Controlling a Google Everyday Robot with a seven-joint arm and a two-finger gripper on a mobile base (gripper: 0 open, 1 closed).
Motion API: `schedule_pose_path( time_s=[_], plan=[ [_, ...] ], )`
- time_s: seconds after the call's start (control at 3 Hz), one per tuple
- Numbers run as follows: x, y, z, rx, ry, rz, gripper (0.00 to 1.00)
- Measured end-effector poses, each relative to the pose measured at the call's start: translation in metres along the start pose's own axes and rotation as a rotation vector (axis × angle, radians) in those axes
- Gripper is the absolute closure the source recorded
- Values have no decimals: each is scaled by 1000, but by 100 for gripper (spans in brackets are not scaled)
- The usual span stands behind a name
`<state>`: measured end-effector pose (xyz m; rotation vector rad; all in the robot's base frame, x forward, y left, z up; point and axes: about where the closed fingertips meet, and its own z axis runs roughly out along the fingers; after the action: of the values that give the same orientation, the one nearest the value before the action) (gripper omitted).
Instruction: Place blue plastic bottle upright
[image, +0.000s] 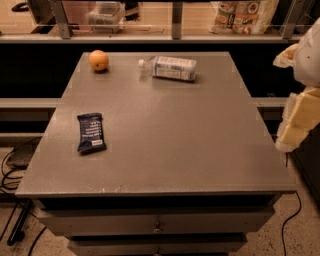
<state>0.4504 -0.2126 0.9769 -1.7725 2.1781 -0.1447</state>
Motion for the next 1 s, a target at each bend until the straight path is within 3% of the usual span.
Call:
schedule_pose_path(
  time_s=[0.33, 1.0],
  plan=[
    [-10, -21, 10, 36, 9, -63, 0],
    [-60, -97, 48, 112, 5, -213, 0]
  ],
)
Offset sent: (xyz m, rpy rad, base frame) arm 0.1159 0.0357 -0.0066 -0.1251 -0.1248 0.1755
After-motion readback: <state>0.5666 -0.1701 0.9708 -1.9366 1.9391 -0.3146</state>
